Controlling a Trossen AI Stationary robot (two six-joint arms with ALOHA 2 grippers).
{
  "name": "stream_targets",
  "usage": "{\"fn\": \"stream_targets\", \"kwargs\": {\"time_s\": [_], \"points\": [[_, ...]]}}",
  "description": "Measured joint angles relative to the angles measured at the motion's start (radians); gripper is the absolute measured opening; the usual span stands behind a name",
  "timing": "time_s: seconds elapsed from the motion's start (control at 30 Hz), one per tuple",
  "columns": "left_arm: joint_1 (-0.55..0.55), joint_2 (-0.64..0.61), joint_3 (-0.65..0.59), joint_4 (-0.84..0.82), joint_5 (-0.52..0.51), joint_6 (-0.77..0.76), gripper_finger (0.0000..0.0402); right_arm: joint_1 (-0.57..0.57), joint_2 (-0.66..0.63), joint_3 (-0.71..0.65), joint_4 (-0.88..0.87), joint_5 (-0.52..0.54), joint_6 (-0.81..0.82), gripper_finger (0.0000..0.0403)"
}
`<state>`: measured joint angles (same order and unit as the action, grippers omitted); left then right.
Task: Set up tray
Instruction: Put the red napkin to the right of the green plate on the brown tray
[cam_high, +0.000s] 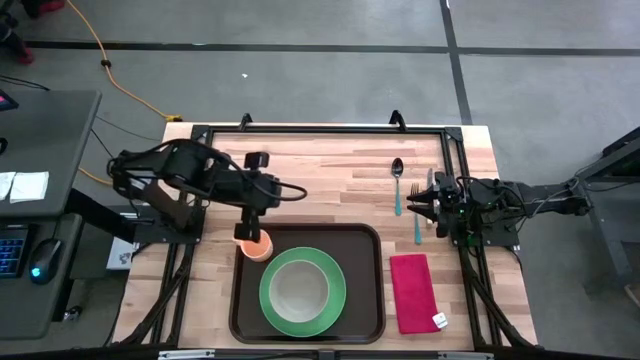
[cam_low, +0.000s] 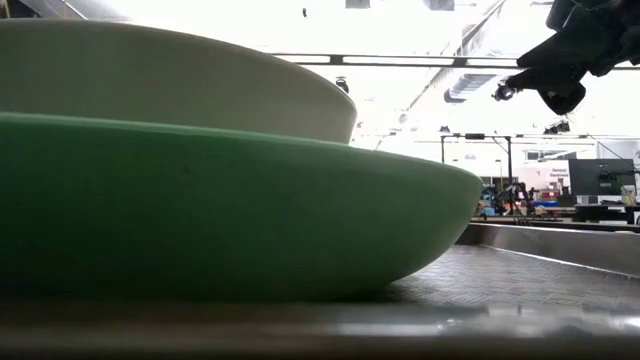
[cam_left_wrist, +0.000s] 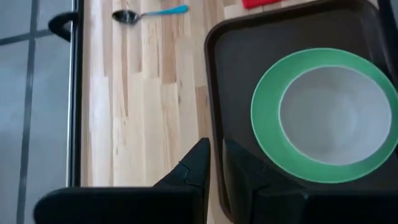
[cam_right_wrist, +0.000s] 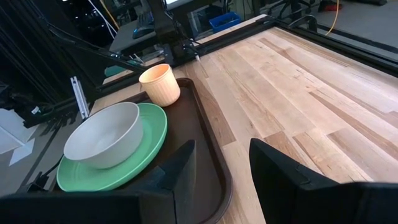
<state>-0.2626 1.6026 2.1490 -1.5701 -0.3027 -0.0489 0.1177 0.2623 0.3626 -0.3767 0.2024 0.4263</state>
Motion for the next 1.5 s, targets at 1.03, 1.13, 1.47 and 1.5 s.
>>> {"fn": "stream_targets", "kwargs": {"time_s": [1.03, 1.13, 1.47, 1.5], "points": [[-0.008, -0.412, -0.686, 0.388, 0.046, -0.014, 0.0074, 0.000, 0.000, 0.000, 0.000, 0.000, 0.003, 0.0129], [-0.008, -0.445, -0.747, 0.432, 0.059, -0.017, 0.0074, 0.000, 0.000, 0.000, 0.000, 0.000, 0.003, 0.0129], [-0.006, -0.541, -0.878, 0.519, 0.084, -0.033, 0.0074, 0.000, 0.000, 0.000, 0.000, 0.000, 0.003, 0.0129], [-0.006, -0.546, -0.882, 0.515, 0.084, -0.034, 0.0074, 0.000, 0.000, 0.000, 0.000, 0.000, 0.003, 0.0129]]}}
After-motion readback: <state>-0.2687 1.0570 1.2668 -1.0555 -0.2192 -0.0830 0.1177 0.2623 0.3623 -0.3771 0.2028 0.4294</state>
